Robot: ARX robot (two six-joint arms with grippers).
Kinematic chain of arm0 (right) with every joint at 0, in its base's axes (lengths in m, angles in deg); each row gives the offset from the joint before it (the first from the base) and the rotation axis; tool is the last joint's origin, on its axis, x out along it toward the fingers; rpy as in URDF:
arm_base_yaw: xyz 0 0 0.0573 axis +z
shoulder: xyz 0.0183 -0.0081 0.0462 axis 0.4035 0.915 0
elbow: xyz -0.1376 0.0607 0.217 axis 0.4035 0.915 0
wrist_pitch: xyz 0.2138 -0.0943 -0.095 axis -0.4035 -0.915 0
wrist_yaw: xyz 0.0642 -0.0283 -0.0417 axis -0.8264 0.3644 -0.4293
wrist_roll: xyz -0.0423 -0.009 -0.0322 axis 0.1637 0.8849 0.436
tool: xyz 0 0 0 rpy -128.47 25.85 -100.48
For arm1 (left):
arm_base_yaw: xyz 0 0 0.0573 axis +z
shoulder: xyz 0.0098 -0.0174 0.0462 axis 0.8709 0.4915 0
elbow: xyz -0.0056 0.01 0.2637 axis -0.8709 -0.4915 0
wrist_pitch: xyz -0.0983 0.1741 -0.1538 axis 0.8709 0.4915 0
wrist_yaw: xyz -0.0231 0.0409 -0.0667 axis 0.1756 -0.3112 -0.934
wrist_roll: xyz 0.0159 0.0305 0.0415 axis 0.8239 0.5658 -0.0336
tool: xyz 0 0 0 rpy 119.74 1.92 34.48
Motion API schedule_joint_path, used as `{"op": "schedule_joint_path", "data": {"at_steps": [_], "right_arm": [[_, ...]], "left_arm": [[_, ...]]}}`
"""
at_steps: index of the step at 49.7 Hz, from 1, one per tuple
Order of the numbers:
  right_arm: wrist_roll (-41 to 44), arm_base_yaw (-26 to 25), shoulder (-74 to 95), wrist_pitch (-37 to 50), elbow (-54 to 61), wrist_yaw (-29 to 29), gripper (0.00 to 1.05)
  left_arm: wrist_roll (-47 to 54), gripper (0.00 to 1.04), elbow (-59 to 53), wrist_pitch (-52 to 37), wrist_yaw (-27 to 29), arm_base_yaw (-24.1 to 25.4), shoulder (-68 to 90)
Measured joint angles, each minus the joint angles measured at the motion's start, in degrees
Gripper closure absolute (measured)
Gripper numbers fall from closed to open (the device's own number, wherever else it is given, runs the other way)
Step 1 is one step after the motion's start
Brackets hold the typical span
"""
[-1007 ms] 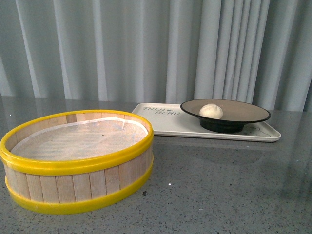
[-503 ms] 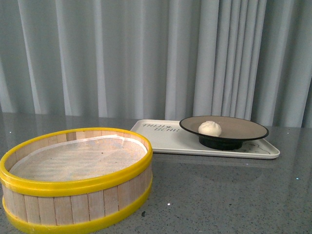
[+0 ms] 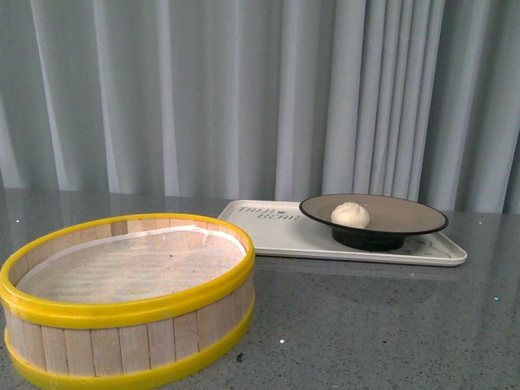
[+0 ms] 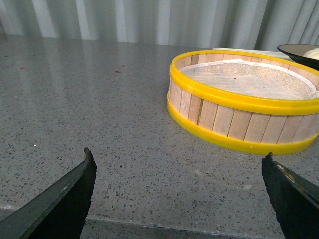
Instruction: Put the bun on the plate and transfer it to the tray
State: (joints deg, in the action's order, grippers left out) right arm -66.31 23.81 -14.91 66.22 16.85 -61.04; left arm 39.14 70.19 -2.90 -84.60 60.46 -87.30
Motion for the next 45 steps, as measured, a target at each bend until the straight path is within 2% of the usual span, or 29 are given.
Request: {"op": "schedule_joint_path", "data": {"at_steps": [7,18,45], "right_arm": [[0.0,0.0,-2.2,-0.6,2.1,0.0,1.03],[0.0,0.0,-11.6,-9.1,2.2,0.0,1.03],[0.0,0.0,-25.4,-22.4,2.2,0.0,1.03]], "left_arm": [[0.0,0.07,0.0,0.0,0.0,0.0,0.0],[0.0,0.07,0.0,0.0,0.0,0.0,0.0],[0.0,0.07,0.0,0.0,0.0,0.0,0.0]]}}
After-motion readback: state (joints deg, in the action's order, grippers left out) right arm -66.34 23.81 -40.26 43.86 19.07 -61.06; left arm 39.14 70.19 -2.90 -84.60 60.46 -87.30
